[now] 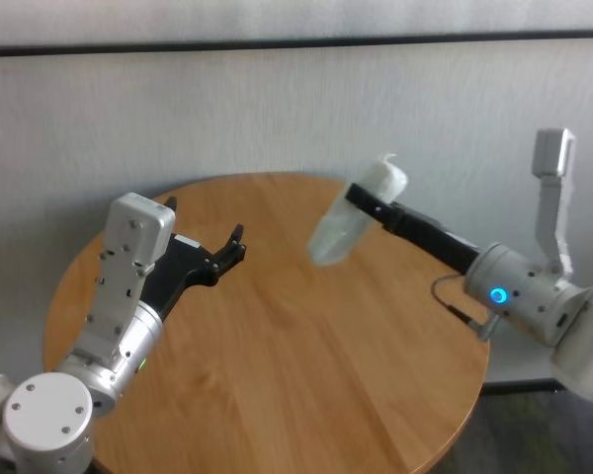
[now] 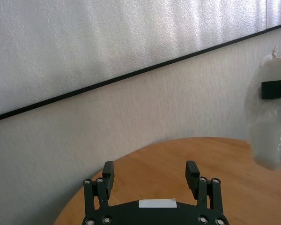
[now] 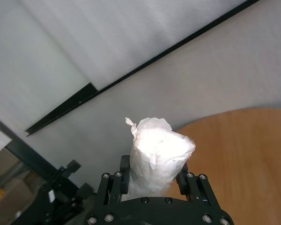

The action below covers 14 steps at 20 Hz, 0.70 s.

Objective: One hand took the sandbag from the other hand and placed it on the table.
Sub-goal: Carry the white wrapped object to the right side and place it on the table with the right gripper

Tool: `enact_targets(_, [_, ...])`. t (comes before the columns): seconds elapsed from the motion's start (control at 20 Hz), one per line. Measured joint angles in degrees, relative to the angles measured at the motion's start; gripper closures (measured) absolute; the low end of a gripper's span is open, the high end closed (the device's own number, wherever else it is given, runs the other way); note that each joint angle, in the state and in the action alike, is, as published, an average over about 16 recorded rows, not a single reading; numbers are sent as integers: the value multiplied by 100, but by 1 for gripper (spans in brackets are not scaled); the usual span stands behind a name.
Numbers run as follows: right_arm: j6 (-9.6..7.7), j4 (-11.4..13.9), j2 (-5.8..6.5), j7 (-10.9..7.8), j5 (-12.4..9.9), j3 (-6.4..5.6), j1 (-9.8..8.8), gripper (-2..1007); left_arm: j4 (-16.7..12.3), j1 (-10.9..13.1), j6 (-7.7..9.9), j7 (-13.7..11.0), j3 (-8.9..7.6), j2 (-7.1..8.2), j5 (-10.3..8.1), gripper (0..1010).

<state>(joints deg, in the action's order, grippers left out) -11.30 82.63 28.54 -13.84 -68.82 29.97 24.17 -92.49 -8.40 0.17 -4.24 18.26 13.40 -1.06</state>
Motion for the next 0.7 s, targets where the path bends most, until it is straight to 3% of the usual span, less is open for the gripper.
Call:
enact_targets(0.35, [-291,54,204,608,89,-114,-18,438,-2,-2,4,0,3,3,-3,8])
enact_targets(0.7, [-756,86,422,1171,261,-111,26,438,-4,-4,6,0,5,5,-5,8])
